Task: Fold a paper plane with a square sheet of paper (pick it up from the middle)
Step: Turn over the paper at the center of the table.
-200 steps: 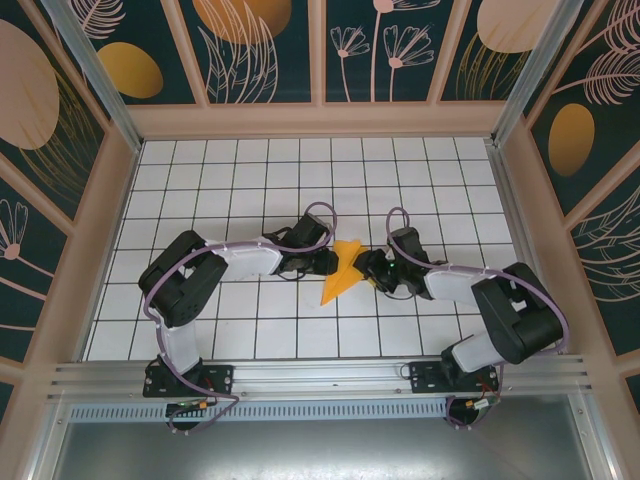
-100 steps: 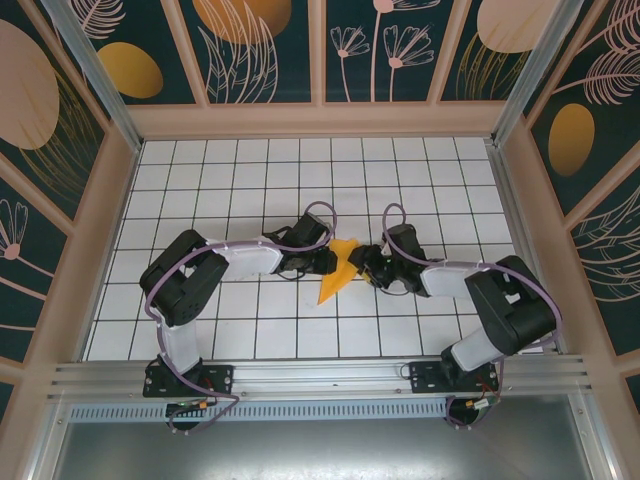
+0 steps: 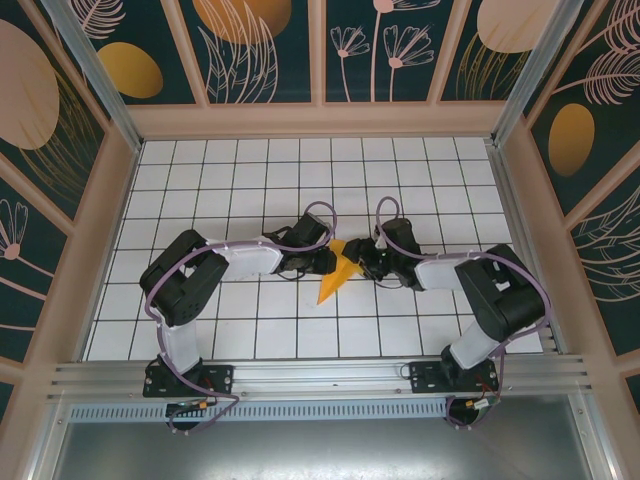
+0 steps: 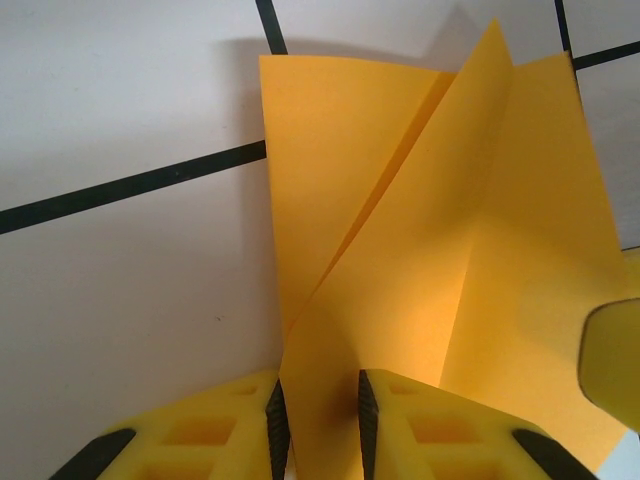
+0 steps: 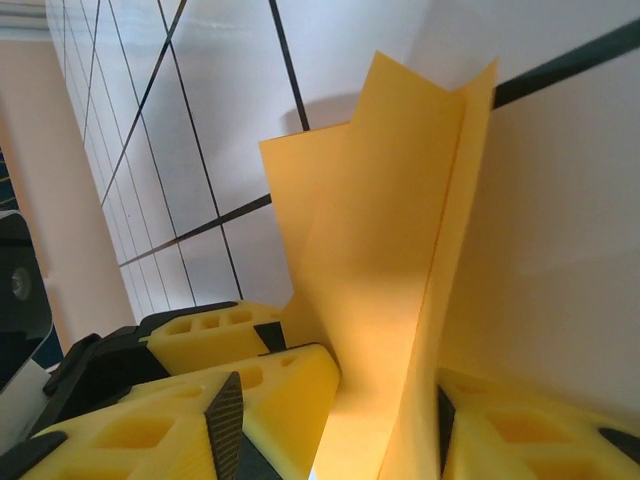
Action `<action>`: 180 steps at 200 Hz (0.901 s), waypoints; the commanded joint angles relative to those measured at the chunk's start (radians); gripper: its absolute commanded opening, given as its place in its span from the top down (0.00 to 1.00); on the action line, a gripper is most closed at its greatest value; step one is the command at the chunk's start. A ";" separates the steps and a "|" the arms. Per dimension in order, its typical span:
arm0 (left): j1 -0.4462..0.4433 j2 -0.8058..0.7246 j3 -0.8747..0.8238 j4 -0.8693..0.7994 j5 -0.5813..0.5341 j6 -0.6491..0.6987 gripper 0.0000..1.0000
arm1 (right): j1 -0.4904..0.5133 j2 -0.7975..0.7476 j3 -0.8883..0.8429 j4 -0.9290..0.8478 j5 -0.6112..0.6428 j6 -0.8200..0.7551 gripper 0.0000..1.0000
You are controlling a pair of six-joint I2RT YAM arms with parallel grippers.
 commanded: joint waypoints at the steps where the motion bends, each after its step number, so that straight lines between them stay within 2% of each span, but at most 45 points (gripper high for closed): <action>1: -0.006 0.024 -0.013 -0.002 -0.007 -0.013 0.72 | 0.007 0.032 0.031 0.061 -0.020 -0.030 0.53; 18: -0.006 0.017 -0.015 -0.003 -0.009 -0.019 0.71 | 0.007 0.038 0.032 0.062 -0.006 -0.052 0.59; 57: -0.007 0.003 -0.011 0.001 -0.005 -0.031 0.70 | 0.006 0.064 0.057 0.037 0.013 -0.099 0.62; 74: -0.007 0.002 -0.009 -0.006 -0.016 -0.035 0.70 | 0.008 0.067 0.063 0.022 0.025 -0.093 0.62; 97: -0.007 -0.003 -0.015 -0.007 -0.026 -0.047 0.69 | 0.009 0.056 0.056 -0.020 0.064 -0.068 0.55; 133: -0.007 -0.016 -0.028 -0.001 -0.034 -0.055 0.68 | 0.015 0.040 0.040 -0.036 0.068 -0.059 0.53; 180: -0.007 -0.005 -0.024 -0.003 -0.030 -0.048 0.69 | 0.016 0.082 0.054 0.022 0.048 -0.055 0.65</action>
